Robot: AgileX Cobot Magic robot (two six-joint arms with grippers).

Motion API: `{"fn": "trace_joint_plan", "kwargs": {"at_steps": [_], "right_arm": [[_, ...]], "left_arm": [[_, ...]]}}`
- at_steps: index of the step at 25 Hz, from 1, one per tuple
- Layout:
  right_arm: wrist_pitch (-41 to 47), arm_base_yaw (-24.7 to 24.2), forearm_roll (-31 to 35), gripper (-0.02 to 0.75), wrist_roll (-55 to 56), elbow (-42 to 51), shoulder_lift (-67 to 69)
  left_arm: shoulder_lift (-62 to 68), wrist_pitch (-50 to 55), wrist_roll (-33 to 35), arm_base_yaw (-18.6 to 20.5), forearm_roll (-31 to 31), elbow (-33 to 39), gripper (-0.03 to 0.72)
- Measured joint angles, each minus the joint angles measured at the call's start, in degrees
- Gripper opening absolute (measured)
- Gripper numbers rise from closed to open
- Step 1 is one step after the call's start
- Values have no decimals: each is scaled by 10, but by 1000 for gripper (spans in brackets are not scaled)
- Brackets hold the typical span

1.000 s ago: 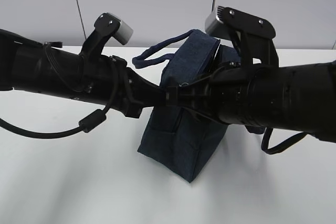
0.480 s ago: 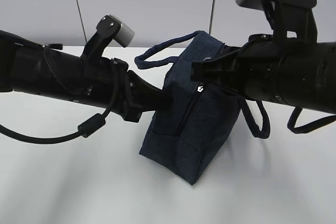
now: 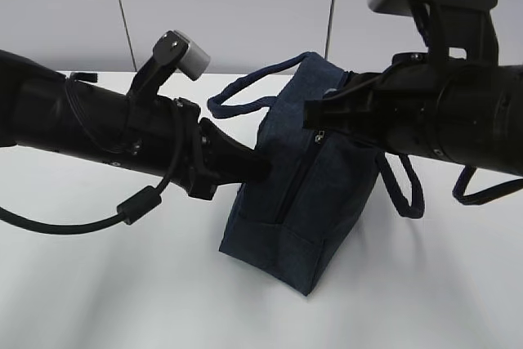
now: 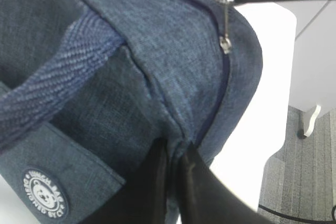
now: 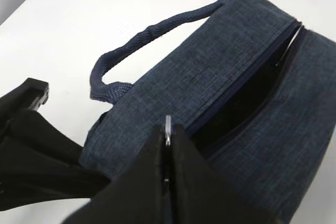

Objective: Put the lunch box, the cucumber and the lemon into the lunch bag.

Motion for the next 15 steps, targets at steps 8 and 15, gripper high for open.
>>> {"fn": "trace_joint_plan", "kwargs": {"at_steps": [8, 15], "right_arm": [[-18, 0, 2, 0, -26, 0, 0], [-28, 0, 2, 0, -41, 0, -1]], "left_arm": [[0, 9, -7, 0, 3, 24, -4], [-14, 11, -13, 0, 7, 30, -4]]}}
